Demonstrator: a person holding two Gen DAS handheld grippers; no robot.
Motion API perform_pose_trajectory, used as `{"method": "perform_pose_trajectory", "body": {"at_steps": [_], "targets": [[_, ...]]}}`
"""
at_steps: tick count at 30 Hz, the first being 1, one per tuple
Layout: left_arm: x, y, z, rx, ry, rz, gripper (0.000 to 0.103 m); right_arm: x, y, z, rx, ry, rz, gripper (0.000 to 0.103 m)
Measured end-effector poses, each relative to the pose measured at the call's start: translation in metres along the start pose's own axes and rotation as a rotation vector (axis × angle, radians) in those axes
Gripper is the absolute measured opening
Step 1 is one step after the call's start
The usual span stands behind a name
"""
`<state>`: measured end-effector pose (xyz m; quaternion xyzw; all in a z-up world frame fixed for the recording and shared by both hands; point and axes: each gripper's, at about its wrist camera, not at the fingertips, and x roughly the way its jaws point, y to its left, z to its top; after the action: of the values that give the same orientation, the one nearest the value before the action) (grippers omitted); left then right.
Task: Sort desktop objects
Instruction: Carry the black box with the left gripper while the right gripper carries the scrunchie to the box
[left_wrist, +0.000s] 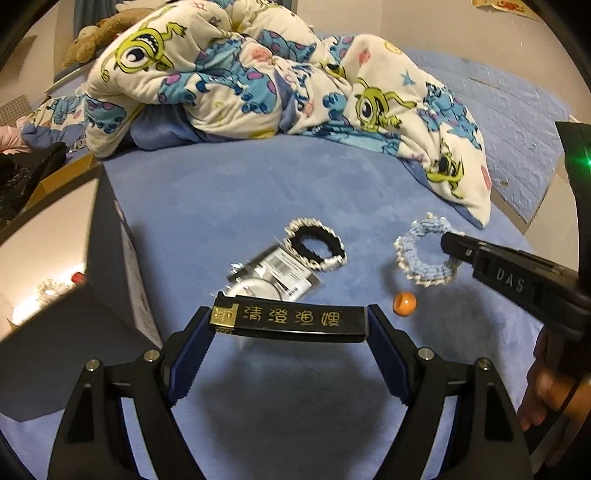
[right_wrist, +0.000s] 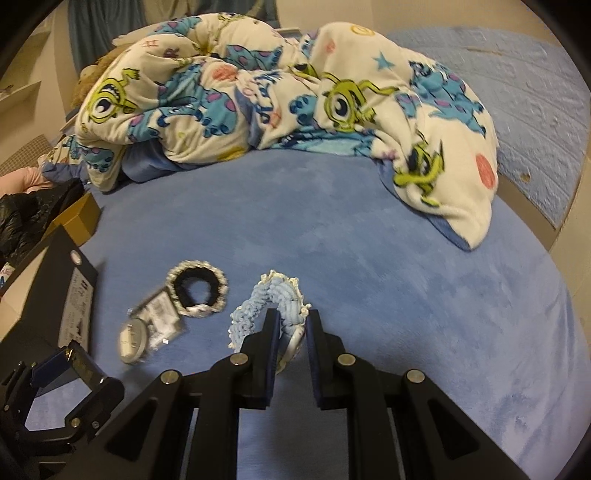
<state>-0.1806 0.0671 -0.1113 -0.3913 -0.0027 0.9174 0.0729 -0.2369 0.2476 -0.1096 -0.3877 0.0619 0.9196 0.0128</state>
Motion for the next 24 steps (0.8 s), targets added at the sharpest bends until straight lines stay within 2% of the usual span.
{"method": "perform_pose_trajectory", "body": {"at_steps": [11,17,24], "targets": [[-0.048,0.061,0.02,-0.064,-0.062,0.076,0.082,-0.032,0.086,0.013,-0.117,-0.038,0.093,0.015],[-0.079,0.112,0.022,-0.137,-0.093,0.131,0.082,-0.047,0.144,0.016,-0.162,-0.046,0.167,0.015],[-0.118,0.179,0.013,-0.213,-0.102,0.234,0.082,-0.067,0.214,0.019,-0.231,-0.064,0.244,0.015]]}}
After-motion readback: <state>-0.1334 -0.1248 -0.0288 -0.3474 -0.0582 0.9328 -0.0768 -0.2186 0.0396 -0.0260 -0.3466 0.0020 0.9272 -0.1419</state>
